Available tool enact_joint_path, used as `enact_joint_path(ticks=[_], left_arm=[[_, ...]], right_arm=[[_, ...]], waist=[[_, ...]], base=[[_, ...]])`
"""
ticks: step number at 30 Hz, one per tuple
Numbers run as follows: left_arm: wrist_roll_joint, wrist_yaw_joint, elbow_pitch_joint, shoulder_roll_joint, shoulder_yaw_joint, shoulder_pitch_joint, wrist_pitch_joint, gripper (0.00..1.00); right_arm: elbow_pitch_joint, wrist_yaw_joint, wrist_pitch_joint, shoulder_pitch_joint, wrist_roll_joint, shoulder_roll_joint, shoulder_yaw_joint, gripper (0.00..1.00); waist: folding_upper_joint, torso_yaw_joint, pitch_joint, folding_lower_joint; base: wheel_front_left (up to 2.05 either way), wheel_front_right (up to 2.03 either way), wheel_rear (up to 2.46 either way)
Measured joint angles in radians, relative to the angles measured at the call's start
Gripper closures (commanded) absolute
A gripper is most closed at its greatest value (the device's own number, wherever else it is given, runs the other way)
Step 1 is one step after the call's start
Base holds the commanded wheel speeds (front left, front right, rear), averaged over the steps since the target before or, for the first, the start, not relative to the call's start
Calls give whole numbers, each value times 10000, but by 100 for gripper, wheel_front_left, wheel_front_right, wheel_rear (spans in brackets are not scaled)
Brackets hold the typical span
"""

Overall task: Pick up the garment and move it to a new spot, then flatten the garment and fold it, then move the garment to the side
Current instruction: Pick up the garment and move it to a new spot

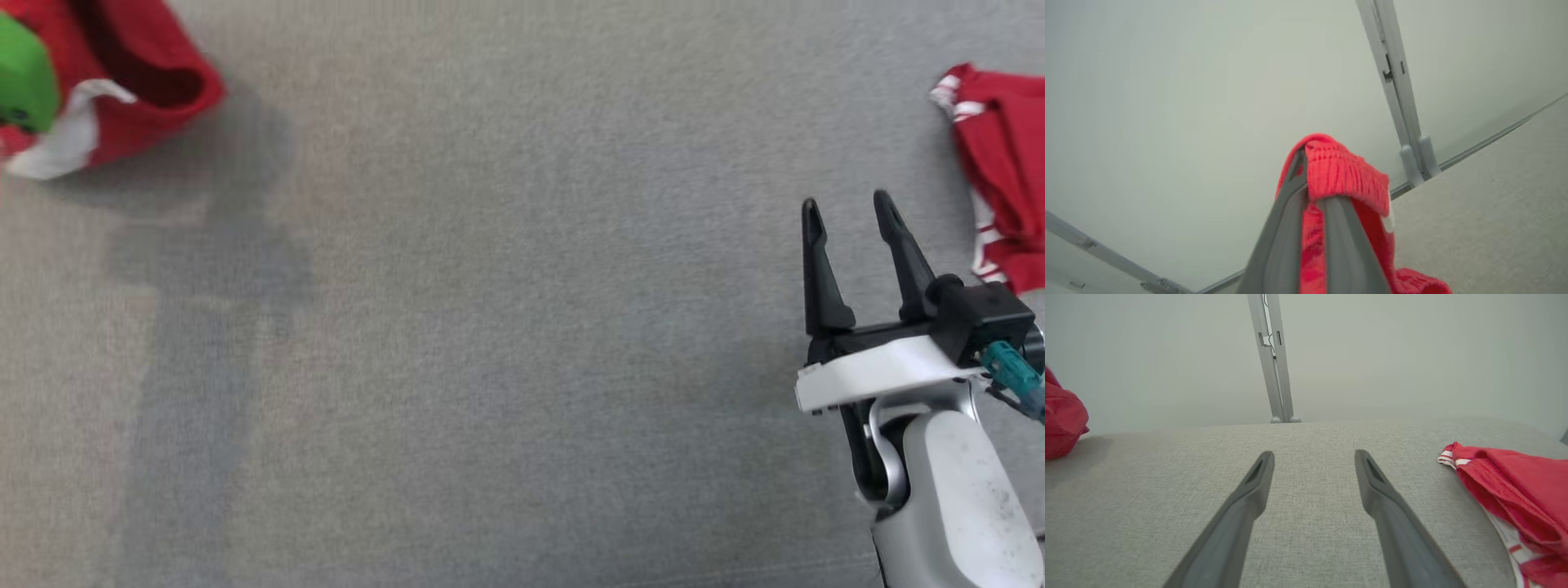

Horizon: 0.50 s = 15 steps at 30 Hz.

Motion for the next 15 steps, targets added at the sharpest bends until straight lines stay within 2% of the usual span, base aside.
enact_joint_path(ticks=[6,10,15], left_arm=[[-366,-4,-2399,-157,-943,-317,637,100],[-625,-4,-3691,-604,-1177,-378,683,100],[-988,236,-4560,-1066,-1530,779,479,100]], right_arm=[[428,0,-249,425,196,2,-431,0],[518,0,-364,577,274,0,-617,0],[514,0,-451,644,374,0,-775,0]], waist=[[0,-626,-1006,-1],[1,-1214,-1395,0],[0,-1925,-1581,0]], base=[[0,0,0],[0,0,0],[0,0,0]])
